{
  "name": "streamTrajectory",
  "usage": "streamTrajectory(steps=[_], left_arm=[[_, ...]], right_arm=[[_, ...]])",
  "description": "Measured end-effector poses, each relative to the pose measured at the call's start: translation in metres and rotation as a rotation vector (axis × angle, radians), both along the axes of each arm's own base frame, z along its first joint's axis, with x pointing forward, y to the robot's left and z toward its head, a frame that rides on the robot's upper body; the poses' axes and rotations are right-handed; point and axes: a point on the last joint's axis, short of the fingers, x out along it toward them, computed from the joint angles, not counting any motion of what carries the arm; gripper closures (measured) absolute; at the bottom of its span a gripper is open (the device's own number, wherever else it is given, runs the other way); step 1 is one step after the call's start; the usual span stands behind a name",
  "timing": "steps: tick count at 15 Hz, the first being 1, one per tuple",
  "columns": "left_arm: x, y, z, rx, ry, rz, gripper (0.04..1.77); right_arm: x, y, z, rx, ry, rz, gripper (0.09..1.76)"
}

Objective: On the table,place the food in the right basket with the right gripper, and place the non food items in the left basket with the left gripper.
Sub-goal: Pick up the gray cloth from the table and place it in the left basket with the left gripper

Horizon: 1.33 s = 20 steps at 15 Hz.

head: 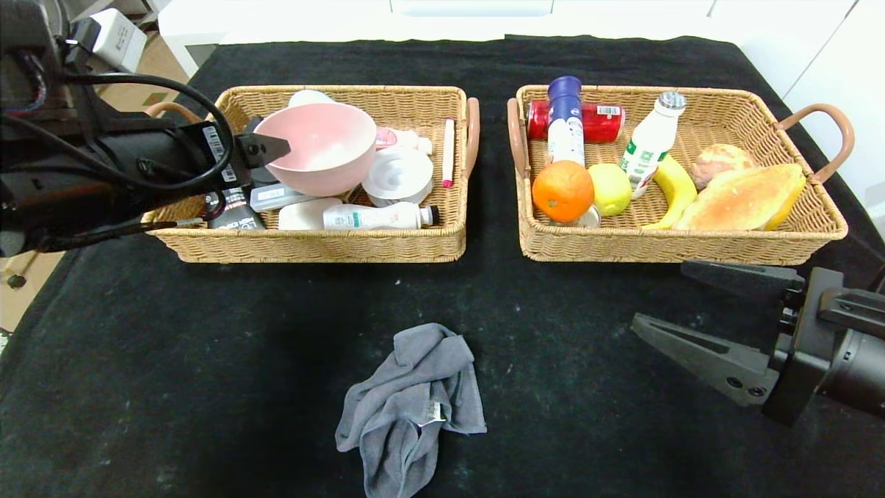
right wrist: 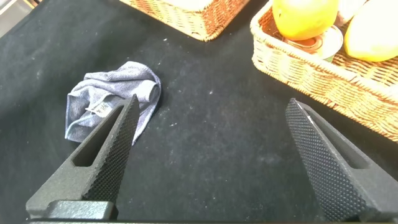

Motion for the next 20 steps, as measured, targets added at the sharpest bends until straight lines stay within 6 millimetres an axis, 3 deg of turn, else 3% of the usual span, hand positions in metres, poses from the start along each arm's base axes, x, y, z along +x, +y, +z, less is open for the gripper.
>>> streamTrajectory(steps=[8,13,20], left_arm=[[-0.057,-0.046,-0.022,0.105,0.143,-0.248,0.13],[-0.086,-0.072,-0.052,0.249,0.308,-0.377,0.12],[-0.110,-0.097,-0.082,0.383,0.388,-0.513,0.11]], right_arm=[[0.000,0.000,0.000,-0.001,0.000,0.000,0.14],[0.001,-0.001,0.001,0.000,-0.002,-0.006,0.14],[0.002,-0.002,0.002,0.001,-0.005,-0.015,0.14]])
